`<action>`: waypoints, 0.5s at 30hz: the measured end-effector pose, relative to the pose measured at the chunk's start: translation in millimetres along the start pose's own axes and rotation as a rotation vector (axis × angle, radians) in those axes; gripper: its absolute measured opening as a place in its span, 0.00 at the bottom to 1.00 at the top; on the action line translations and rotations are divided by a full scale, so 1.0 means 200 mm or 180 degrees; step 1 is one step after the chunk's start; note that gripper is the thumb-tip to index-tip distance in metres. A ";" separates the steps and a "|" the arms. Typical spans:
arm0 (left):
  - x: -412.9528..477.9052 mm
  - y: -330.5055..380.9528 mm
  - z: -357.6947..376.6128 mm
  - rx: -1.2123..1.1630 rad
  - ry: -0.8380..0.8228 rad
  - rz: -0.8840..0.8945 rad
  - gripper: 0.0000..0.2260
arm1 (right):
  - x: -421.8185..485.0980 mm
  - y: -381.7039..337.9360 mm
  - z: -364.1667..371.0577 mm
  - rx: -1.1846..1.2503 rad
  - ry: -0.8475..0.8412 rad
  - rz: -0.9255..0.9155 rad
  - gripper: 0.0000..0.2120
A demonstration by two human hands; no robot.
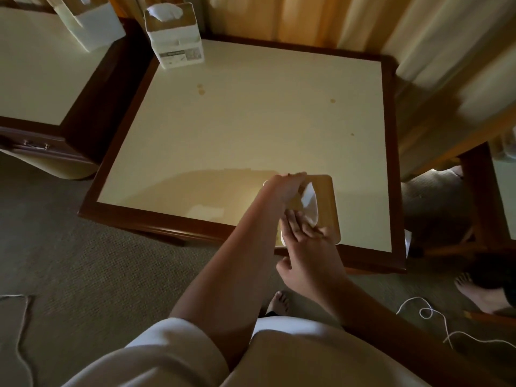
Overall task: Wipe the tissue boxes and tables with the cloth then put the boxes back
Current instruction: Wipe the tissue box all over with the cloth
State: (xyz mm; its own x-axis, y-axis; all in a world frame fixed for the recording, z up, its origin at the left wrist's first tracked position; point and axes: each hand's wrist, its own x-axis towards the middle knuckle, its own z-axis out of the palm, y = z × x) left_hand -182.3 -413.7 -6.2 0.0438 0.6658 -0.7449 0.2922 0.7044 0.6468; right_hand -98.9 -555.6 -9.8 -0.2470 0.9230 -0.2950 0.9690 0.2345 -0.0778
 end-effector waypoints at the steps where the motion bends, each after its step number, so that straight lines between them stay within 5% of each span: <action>1: 0.00 0.02 0.00 -0.0228 0.0012 -0.0140 0.16 | 0.00 0.00 0.00 -0.0012 -0.0014 0.0009 0.40; 3: 0.01 0.05 0.03 -0.0465 0.0112 -0.0264 0.23 | 0.00 -0.01 -0.01 -0.0010 -0.0046 0.0019 0.38; 8: 0.04 0.10 0.17 -0.0116 0.0154 -0.0572 0.58 | 0.01 0.01 -0.02 -0.0046 -0.0179 -0.0041 0.30; 12: 0.02 0.04 0.21 0.0613 0.0421 -0.0517 0.57 | -0.01 0.01 -0.02 0.0028 -0.0143 -0.0115 0.21; 15: 0.03 -0.01 0.19 0.0294 0.0564 -0.0234 0.43 | -0.01 0.03 0.01 0.0030 0.0032 -0.0073 0.22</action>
State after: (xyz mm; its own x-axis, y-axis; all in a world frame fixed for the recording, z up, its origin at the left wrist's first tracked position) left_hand -146.7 -420.2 -18.8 -0.1471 0.6520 -0.7438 0.3752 0.7326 0.5679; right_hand -92.6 -556.9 -10.7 -0.2692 0.9204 -0.2835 0.9630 0.2529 -0.0934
